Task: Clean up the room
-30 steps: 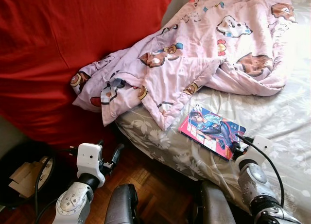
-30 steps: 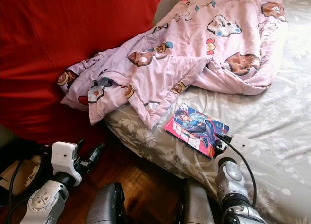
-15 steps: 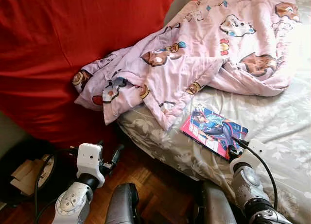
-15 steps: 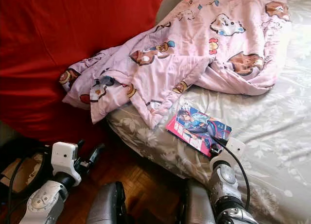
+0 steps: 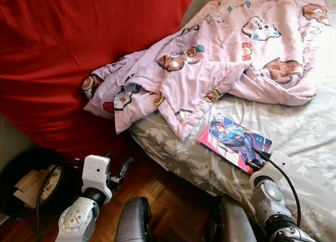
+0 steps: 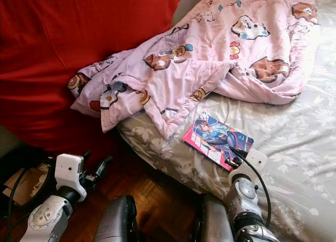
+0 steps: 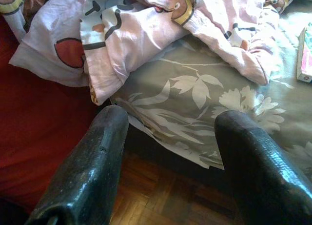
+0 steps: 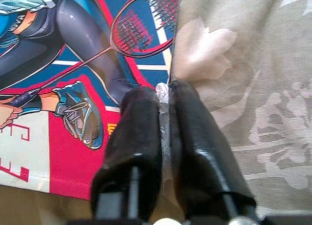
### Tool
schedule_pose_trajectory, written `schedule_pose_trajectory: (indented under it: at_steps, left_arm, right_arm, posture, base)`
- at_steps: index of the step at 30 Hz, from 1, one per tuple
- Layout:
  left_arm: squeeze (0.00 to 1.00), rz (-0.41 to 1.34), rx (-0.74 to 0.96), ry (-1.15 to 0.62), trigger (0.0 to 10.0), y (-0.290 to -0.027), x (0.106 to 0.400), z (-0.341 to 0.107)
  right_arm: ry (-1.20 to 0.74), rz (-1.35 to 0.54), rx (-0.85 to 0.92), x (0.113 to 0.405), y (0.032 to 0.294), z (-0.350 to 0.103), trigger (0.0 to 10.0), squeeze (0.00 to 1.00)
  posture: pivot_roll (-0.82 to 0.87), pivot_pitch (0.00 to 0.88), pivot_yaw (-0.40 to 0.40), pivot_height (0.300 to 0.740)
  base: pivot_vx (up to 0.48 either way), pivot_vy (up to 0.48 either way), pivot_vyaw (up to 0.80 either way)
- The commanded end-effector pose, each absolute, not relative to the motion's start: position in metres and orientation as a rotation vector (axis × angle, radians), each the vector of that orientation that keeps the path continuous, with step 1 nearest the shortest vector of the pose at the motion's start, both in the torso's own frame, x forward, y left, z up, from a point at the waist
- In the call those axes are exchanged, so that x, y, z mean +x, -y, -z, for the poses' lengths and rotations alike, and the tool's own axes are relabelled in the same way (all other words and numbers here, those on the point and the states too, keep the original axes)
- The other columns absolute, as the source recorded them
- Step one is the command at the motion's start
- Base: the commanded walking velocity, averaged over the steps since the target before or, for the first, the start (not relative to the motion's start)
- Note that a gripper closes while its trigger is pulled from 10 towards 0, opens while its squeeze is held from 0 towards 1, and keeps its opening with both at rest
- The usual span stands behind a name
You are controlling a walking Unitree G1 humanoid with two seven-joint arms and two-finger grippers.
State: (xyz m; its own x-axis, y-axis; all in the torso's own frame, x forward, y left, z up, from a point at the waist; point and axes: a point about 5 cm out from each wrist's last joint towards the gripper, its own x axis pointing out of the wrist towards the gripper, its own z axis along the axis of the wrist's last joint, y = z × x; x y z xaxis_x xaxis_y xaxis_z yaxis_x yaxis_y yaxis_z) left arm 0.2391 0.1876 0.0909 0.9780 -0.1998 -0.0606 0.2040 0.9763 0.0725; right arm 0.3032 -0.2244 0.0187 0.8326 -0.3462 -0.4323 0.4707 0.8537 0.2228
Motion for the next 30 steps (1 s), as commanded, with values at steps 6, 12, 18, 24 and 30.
schedule_pose_trajectory:
  at_steps: [6,12,18,24,30]
  left_arm:
    - [0.00,0.185,0.102,-0.074,10.0,-0.192,0.239,-0.085]
    - [0.00,0.182,0.098,-0.069,10.0,-0.192,0.242,-0.083]
    - [0.00,0.178,0.093,-0.065,10.0,-0.191,0.245,-0.081]
    - [0.00,0.157,0.062,-0.070,10.0,-0.190,0.248,-0.075]
    - [0.00,0.096,-0.007,-0.095,10.0,-0.192,0.249,-0.065]
  right_arm:
    - [-0.358,0.479,0.350,0.297,0.228,-0.016,0.0,0.00]
    - [-0.277,0.473,0.348,0.291,0.226,-0.020,0.0,0.00]
    - [-0.138,0.407,0.321,0.281,0.220,-0.032,0.0,0.00]
    - [-0.065,0.263,0.234,0.272,0.208,-0.048,0.0,0.00]
    - [-0.071,0.156,0.149,0.258,0.205,-0.051,10.0,0.00]
  posture:
    - [0.15,0.160,0.068,0.581]
    - [0.14,0.141,0.057,0.581]
    - [0.13,0.128,0.049,0.581]
    - [0.10,0.105,0.036,0.581]
    - [0.08,0.090,0.020,0.581]
  base:
    - [0.000,0.000,0.00]
    - [0.000,0.000,0.00]
    - [0.000,0.000,0.00]
    - [0.000,0.000,0.00]
    - [0.000,0.000,0.00]
